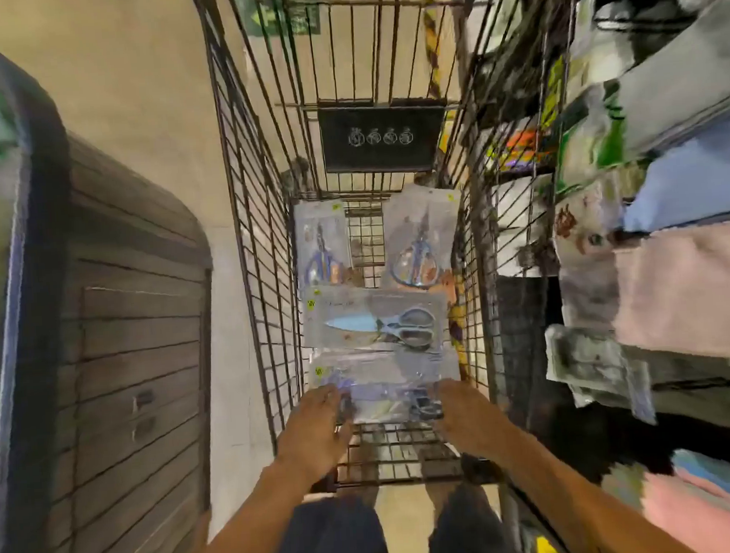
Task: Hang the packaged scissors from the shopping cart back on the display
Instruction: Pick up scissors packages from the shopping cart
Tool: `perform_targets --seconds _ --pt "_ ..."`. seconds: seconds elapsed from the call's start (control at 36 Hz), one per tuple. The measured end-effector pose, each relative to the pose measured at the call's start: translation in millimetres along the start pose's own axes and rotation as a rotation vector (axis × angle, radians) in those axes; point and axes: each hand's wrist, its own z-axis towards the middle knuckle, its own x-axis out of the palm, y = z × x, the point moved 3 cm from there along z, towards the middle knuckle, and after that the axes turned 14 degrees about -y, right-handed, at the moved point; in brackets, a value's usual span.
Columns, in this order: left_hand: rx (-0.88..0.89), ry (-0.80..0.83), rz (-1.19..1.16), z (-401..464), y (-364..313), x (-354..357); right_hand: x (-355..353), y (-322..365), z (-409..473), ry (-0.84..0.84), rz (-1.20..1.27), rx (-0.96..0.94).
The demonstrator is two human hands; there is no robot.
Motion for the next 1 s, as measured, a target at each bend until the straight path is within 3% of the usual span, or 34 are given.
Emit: perform_targets --seconds 0.22,0.42,0.58,0.78,0.92,1.0 --pt "-0.083 0.031 0.013 25 7 30 45 -9 57 -0.051 0.036 -0.062" --pt "-0.106 0.008 -0.014 21 6 47 89 -26 78 -0.329 -0.049 -0.232" --pt "-0.174 0.016 -0.073 16 9 59 91 -28 80 -0.431 -0.090 -0.309" --pt "-0.207 0.008 -0.079 13 11 65 83 -34 87 -0.411 -0.012 -0.383" --pt "-0.208 0.006 -0.089 7 7 56 69 -28 80 -0.165 -0.086 -0.418" --pt "-0.226 0.007 -0.119 2 5 48 49 -20 70 -0.127 -0.042 -0.421"
